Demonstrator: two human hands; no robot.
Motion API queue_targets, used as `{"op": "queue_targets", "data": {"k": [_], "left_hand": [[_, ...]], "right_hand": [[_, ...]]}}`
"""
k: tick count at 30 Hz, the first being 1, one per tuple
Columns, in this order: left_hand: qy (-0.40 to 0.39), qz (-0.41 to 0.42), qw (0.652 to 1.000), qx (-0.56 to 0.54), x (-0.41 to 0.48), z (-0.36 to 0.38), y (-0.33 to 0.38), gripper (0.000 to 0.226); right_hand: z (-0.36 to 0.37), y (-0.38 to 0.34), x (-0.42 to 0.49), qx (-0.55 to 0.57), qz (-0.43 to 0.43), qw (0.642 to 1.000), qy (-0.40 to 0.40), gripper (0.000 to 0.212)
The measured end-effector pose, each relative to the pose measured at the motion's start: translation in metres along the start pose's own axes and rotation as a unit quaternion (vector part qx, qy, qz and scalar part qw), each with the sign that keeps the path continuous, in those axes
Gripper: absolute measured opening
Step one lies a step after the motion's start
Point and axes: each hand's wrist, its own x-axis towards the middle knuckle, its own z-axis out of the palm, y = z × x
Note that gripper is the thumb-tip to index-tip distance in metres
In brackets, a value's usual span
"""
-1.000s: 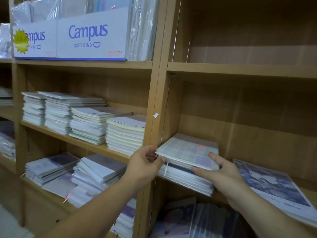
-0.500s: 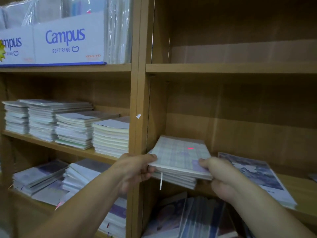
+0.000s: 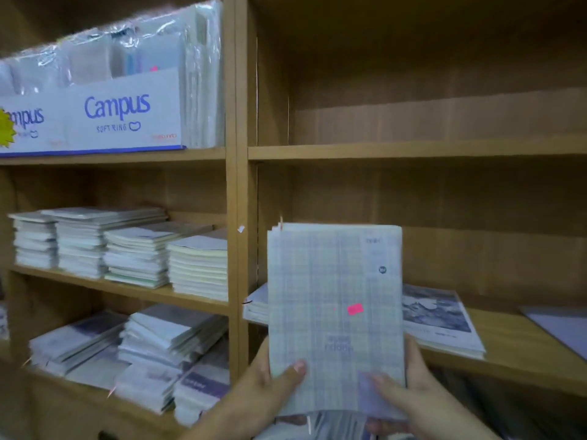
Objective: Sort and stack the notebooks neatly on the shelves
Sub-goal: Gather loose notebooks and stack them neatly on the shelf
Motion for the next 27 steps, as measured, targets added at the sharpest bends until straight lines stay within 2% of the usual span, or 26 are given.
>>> {"op": "queue_targets", "data": {"k": [2, 4, 7, 10, 12, 13, 15, 17, 19, 22, 24, 27], "left_hand": [[0.014, 0.016, 0.999, 0.027, -0.011, 0.005, -0.007, 0.072], [0.025, 0.038, 0.997, 0.06, -0.017, 0.006, -0.014, 0.069], [0.035, 0.027, 0.997, 0.057, -0.021, 0.006, -0.013, 0.054], [0.044, 0.008, 0.998, 0.045, -0.022, 0.009, -0.007, 0.051], [0.059, 0.0, 0.998, 0.025, -0.024, 0.012, -0.001, 0.045], [0.074, 0.004, 0.997, 0.03, -0.022, 0.013, 0.002, 0.043], [0.132, 0.027, 0.99, 0.036, -0.018, 0.013, 0.012, 0.044], [0.198, 0.058, 0.978, 0.035, -0.008, 0.008, 0.025, 0.042], [0.225, 0.061, 0.971, 0.051, 0.003, -0.002, 0.044, 0.033], [0.251, 0.024, 0.964, 0.09, 0.031, -0.025, 0.063, 0.041], [0.274, -0.028, 0.956, 0.1, 0.05, -0.035, 0.067, 0.048], [0.291, -0.035, 0.951, 0.098, 0.073, -0.042, 0.066, 0.047]], "right_hand": [[0.0, -0.001, -0.011, -0.032, -0.007, 0.999, -0.007, 0.095], [0.001, 0.002, -0.016, -0.031, -0.022, 0.999, 0.021, 0.105], [0.007, 0.012, -0.021, 0.025, -0.038, 0.996, 0.076, 0.08], [0.015, 0.02, -0.024, 0.061, -0.032, 0.993, 0.093, 0.073], [0.024, 0.021, -0.021, 0.058, -0.034, 0.99, 0.126, 0.052], [0.028, 0.021, -0.018, 0.038, -0.038, 0.988, 0.144, 0.043], [0.034, 0.014, -0.01, -0.021, -0.052, 0.984, 0.17, 0.039], [0.038, -0.004, 0.002, -0.071, -0.068, 0.984, 0.149, 0.044], [0.044, -0.029, 0.018, -0.11, -0.074, 0.986, 0.105, 0.043], [0.052, -0.055, 0.055, -0.181, -0.043, 0.978, 0.092, 0.03], [0.053, -0.055, 0.08, -0.21, 0.001, 0.973, 0.099, 0.035], [0.05, -0.051, 0.109, -0.195, 0.034, 0.972, 0.127, 0.04]]}}
